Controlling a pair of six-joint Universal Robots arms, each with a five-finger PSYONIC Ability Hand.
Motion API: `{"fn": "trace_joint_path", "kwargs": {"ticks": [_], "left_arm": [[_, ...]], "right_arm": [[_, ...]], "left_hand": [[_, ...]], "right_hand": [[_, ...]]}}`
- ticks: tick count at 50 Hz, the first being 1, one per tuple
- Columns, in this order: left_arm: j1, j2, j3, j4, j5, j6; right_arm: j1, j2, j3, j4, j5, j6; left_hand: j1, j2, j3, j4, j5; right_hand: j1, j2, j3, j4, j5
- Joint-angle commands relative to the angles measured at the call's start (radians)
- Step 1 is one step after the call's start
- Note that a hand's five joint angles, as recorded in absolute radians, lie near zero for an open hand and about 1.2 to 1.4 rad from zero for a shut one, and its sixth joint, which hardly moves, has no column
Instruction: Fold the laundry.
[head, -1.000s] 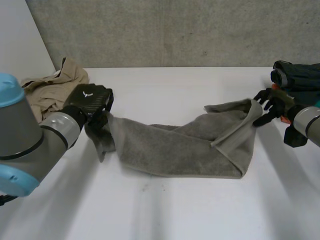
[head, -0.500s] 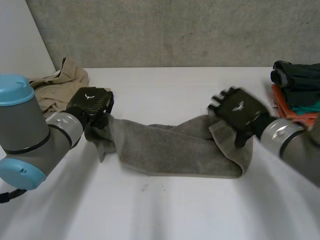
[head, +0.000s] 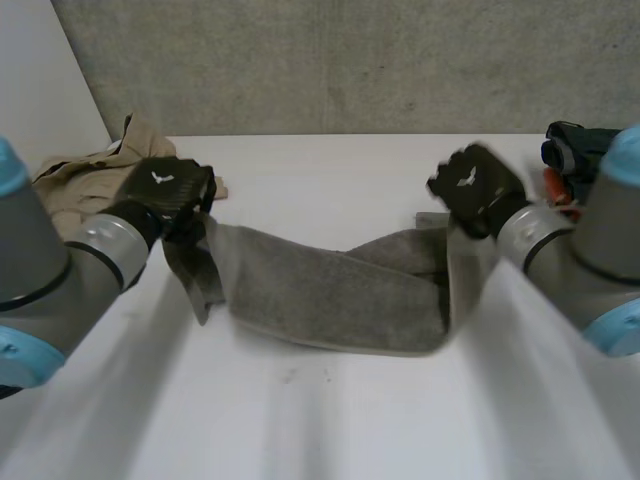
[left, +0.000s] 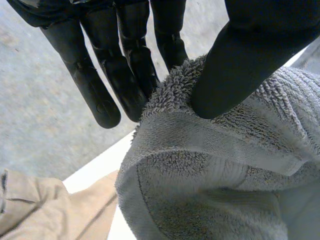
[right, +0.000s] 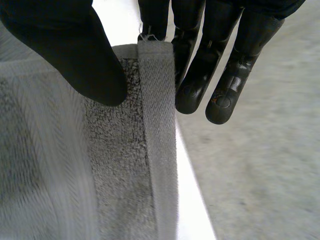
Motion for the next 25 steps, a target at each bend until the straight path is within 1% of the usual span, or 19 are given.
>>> {"fn": "trace_joint_path", "kwargs": {"ticks": [1, 2, 3, 4, 7, 8, 11, 15, 16, 17, 19, 20, 23, 24, 25], "left_arm": [[0.038, 0.167, -0.032, -0.072, 0.007, -0.05], [0.049, 0.187, -0.038, -0.096, 0.009, -0.061], [0.053, 0.193, -0.041, -0.109, 0.009, -0.064], [0.06, 0.198, -0.046, -0.121, 0.009, -0.066], [0.078, 0.201, -0.063, -0.172, 0.012, -0.061], [0.081, 0.194, -0.066, -0.184, 0.013, -0.06], [0.081, 0.149, -0.067, -0.21, 0.013, -0.057], [0.083, 0.008, -0.029, -0.221, 0.01, -0.04], [0.083, -0.018, -0.012, -0.221, 0.009, -0.031], [0.081, -0.07, 0.034, -0.222, 0.004, -0.008], [0.076, -0.115, 0.086, -0.222, -0.001, 0.014], [0.075, -0.133, 0.114, -0.221, -0.002, 0.023], [0.069, -0.207, 0.248, -0.21, -0.004, 0.034], [0.067, -0.222, 0.291, -0.206, -0.007, 0.031], [0.066, -0.246, 0.381, -0.19, -0.013, 0.028]], "right_arm": [[-0.139, -0.192, -0.001, 0.178, 0.001, 0.087], [-0.186, -0.22, -0.001, 0.283, 0.001, 0.044], [-0.199, -0.224, -0.001, 0.321, 0.001, 0.027], [-0.216, -0.229, 0.008, 0.4, 0.001, -0.013], [-0.219, -0.22, 0.022, 0.516, 0.004, -0.082], [-0.214, -0.215, 0.035, 0.577, 0.012, -0.129], [-0.21, -0.192, 0.052, 0.634, 0.026, -0.186], [-0.205, -0.102, 0.037, 0.614, 0.063, -0.197], [-0.203, -0.059, 0.013, 0.587, 0.072, -0.194], [-0.199, -0.039, -0.003, 0.569, 0.077, -0.191], [-0.182, 0.001, -0.043, 0.526, 0.084, -0.174], [-0.155, 0.036, -0.095, 0.477, 0.096, -0.147], [-0.116, 0.076, -0.188, 0.395, 0.121, -0.085], [-0.096, 0.091, -0.251, 0.334, 0.139, -0.043], [-0.09, 0.096, -0.28, 0.3, 0.149, -0.024]], "left_hand": [[0.263, 0.201, 0.206, 0.198, 0.247], [0.263, 0.201, 0.206, 0.198, 0.247], [0.263, 0.201, 0.206, 0.198, 0.247], [0.263, 0.201, 0.206, 0.198, 0.247], [0.263, 0.201, 0.206, 0.198, 0.247], [0.263, 0.201, 0.206, 0.198, 0.247], [0.263, 0.201, 0.206, 0.198, 0.247], [0.263, 0.201, 0.206, 0.198, 0.247], [0.263, 0.201, 0.206, 0.198, 0.247], [0.263, 0.201, 0.206, 0.198, 0.247], [0.263, 0.201, 0.206, 0.198, 0.247], [0.263, 0.201, 0.206, 0.198, 0.247], [0.263, 0.201, 0.206, 0.198, 0.247], [0.263, 0.201, 0.206, 0.198, 0.247], [0.263, 0.201, 0.206, 0.198, 0.247]], "right_hand": [[0.4, 0.218, 0.211, 0.208, 0.235], [0.4, 0.218, 0.211, 0.208, 0.235], [0.4, 0.218, 0.211, 0.208, 0.235], [0.4, 0.218, 0.211, 0.208, 0.235], [0.4, 0.218, 0.211, 0.208, 0.235], [0.4, 0.218, 0.211, 0.208, 0.235], [0.4, 0.218, 0.211, 0.208, 0.235], [0.4, 0.218, 0.211, 0.208, 0.235], [0.4, 0.218, 0.211, 0.208, 0.235], [0.4, 0.218, 0.211, 0.208, 0.235], [0.4, 0.218, 0.211, 0.208, 0.235], [0.4, 0.218, 0.211, 0.208, 0.235], [0.4, 0.218, 0.211, 0.208, 0.235], [0.4, 0.218, 0.211, 0.208, 0.235], [0.4, 0.218, 0.211, 0.208, 0.235]]}}
